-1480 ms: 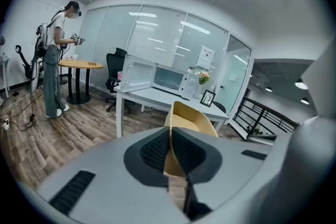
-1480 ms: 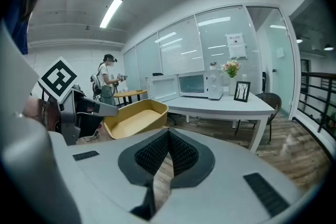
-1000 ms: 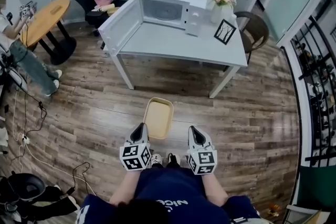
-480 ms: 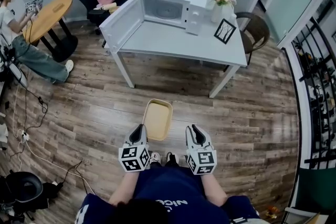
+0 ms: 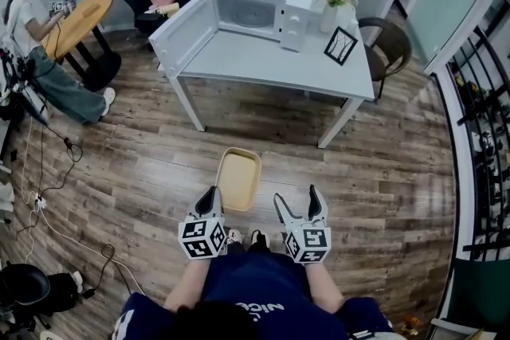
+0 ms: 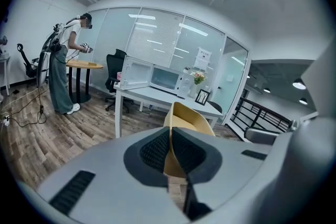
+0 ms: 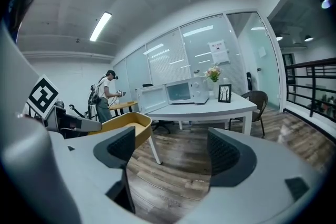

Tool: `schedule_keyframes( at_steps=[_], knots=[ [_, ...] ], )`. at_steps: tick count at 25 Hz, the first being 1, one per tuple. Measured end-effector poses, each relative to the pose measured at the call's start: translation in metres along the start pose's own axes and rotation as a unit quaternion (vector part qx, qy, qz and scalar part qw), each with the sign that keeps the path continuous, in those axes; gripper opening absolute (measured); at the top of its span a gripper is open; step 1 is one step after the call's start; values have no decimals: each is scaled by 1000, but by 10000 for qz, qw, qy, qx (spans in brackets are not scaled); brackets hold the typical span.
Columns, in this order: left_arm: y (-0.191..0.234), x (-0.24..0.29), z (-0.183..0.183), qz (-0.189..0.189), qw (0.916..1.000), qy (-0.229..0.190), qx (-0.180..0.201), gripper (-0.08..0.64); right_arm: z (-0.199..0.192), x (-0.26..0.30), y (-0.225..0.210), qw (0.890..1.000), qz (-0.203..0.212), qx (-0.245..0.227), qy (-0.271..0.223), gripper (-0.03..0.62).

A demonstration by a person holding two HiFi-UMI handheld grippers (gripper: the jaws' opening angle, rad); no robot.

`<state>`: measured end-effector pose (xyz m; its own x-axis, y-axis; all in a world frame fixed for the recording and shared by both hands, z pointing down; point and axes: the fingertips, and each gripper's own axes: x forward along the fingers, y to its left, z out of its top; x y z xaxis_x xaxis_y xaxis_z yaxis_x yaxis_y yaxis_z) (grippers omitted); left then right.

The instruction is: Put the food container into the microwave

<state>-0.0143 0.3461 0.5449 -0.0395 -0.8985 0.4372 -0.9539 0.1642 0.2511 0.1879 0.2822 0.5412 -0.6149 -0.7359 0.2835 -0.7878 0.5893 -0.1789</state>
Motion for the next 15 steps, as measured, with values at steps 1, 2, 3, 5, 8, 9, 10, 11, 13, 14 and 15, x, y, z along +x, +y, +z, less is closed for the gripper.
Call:
schedule_keyframes(
  at_steps=[1,2,3,5,8,9,10,11,13,14,15],
  knots=[
    [-2,0,-1,13,10000,-8,0,18,-1,0,-1,10000,37,2,18,420],
    [-3,-1,-2,32,10000,-14,-4,18,-2,0,-1,10000,76,-6,37,422],
    [-3,-1,-3,56,10000,-18,-14,18,-4,1,-1,9999,116,-25,56,425],
    [-4,-1,-6,110,9999,-29,-47,18,-7,1,0,9997,199,-61,103,425],
    [-3,-4,-10,180,9998,-45,-85,18,-15,-1,1,9994,291,-64,192,425],
    [-3,-4,-11,204,9997,-44,-89,18,-17,-1,2,9992,313,-68,219,425],
    [-1,-5,-11,228,9997,-45,-91,20,-18,-1,3,9991,337,-80,242,425],
    [0,-5,-11,248,9996,-48,-92,18,-20,0,4,9990,360,-99,263,425],
    [4,-2,-9,270,9996,-50,-99,18,-22,3,6,9987,385,-131,307,425],
    [6,1,-9,271,9996,-45,-107,18,-23,6,6,9986,383,-130,327,425],
    [8,5,-9,266,9996,-37,-119,18,-24,10,5,9986,374,-115,344,424]
  ],
)
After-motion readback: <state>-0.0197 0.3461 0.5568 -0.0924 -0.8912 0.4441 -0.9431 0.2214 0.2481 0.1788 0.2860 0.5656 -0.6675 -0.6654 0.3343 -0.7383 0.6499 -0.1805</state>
